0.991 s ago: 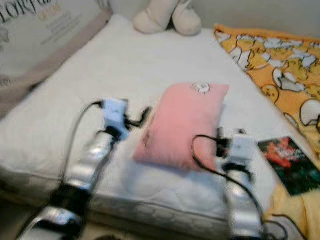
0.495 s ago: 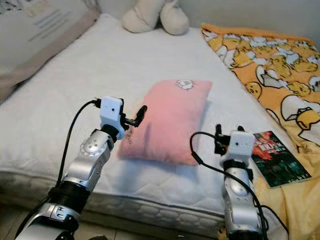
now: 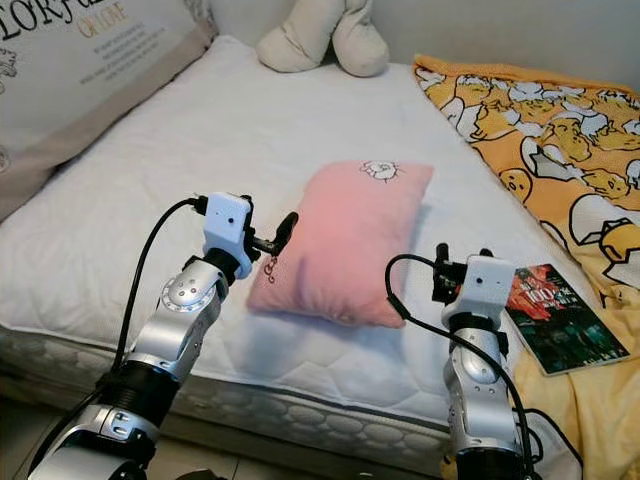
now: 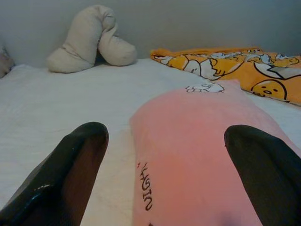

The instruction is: Clean up the room

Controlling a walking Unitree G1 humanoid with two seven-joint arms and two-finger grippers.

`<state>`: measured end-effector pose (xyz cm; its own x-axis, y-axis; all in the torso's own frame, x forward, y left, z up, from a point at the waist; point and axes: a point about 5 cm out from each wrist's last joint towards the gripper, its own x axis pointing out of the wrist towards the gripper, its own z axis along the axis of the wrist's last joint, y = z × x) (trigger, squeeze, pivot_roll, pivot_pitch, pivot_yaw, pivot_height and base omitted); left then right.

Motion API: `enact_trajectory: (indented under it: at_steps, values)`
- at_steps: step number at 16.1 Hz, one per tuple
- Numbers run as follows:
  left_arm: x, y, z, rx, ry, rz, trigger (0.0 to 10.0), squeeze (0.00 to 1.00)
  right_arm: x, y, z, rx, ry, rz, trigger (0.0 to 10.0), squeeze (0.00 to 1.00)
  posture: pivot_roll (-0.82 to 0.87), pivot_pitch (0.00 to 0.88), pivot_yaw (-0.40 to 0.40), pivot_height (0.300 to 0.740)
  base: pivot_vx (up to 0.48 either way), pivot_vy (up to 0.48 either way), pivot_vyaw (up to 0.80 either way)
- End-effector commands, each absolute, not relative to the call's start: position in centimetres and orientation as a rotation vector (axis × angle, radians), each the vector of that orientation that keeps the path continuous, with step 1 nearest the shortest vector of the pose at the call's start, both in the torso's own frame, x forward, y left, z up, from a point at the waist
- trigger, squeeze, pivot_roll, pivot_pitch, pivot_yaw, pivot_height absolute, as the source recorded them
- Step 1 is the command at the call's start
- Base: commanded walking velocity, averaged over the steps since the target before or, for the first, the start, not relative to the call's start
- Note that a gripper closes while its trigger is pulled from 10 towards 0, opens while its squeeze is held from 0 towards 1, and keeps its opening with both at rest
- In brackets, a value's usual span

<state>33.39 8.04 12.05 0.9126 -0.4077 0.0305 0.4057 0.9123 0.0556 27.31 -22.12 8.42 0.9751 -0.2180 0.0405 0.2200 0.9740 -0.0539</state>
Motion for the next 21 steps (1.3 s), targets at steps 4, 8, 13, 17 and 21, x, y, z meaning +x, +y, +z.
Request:
enact_trajectory:
  at_steps: [4,8,13,17,21]
  values:
    - [33.4,7.8,12.0,0.052,-0.034,-0.432,10.0,0.00,27.6,-21.4,8.2,-0.090,-0.028,-0.172,10.0,0.00,0.00,0.000,0.000,0.740,0.000,0.000,-0.31]
    - [33.3,7.7,11.9,0.049,-0.033,-0.427,10.0,0.00,27.7,-21.3,8.4,-0.094,-0.032,-0.164,10.0,0.00,0.00,0.000,-0.001,0.740,0.000,0.000,0.00]
    - [33.2,7.7,11.8,0.036,-0.029,-0.427,10.0,0.00,27.6,-21.1,8.2,-0.033,-0.033,-0.153,10.0,0.00,0.00,0.000,-0.002,0.740,0.000,0.000,-0.57]
    - [33.0,7.9,11.5,0.040,-0.024,-0.419,10.0,0.00,27.6,-20.9,8.4,-0.075,-0.039,-0.143,10.0,0.00,0.00,0.000,-0.005,0.728,0.000,0.000,-0.44]
    - [32.6,7.5,11.5,0.040,-0.033,-0.448,10.0,0.00,27.7,-20.5,8.4,-0.061,-0.044,-0.129,10.0,0.00,0.00,0.000,-0.007,0.728,0.000,0.000,-0.31]
